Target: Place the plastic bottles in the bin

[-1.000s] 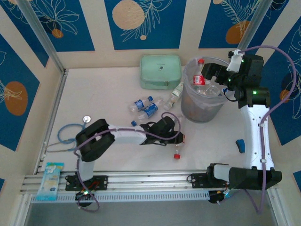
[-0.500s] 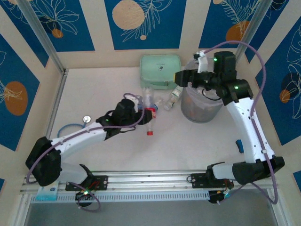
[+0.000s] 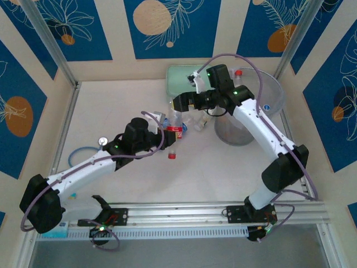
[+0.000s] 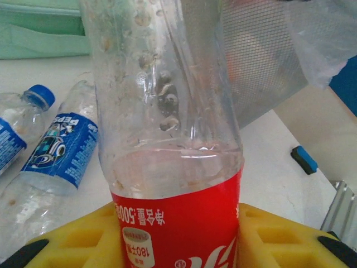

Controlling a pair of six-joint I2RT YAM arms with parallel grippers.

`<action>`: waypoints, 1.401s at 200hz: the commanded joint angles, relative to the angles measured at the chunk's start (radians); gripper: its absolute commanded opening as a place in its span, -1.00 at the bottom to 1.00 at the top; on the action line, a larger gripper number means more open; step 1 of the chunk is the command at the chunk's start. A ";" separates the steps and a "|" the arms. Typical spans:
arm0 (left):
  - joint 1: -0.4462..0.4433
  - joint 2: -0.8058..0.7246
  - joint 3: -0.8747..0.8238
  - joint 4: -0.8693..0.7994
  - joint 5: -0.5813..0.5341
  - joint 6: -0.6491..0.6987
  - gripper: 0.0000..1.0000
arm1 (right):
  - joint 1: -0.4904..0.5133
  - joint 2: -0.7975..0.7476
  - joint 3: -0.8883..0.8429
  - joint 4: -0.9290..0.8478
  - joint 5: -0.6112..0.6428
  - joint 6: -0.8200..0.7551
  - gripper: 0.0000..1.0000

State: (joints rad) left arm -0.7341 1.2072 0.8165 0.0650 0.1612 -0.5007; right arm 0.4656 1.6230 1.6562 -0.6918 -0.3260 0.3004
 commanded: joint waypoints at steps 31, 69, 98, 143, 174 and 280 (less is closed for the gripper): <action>0.006 0.024 0.000 0.064 0.074 0.031 -0.26 | 0.010 0.063 0.040 0.018 -0.046 0.024 0.74; 0.006 0.029 -0.002 0.054 0.060 0.030 -0.26 | 0.008 0.054 0.033 0.029 -0.041 0.027 0.30; 0.006 0.028 0.016 0.021 0.062 0.031 -0.16 | 0.008 0.036 0.042 0.027 -0.020 0.027 0.03; 0.007 -0.010 0.016 -0.005 0.020 0.042 0.93 | -0.011 0.009 0.118 -0.009 0.027 -0.015 -0.13; 0.006 -0.027 0.021 -0.041 0.005 0.055 0.99 | -0.074 -0.058 0.245 -0.069 0.143 -0.087 -0.18; 0.007 0.035 0.019 -0.030 -0.010 0.036 0.99 | -0.419 -0.227 0.306 0.007 0.673 -0.348 -0.75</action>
State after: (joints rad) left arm -0.7330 1.2301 0.8165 0.0360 0.1638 -0.4648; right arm 0.0799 1.3460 1.9743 -0.7017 0.2249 0.0338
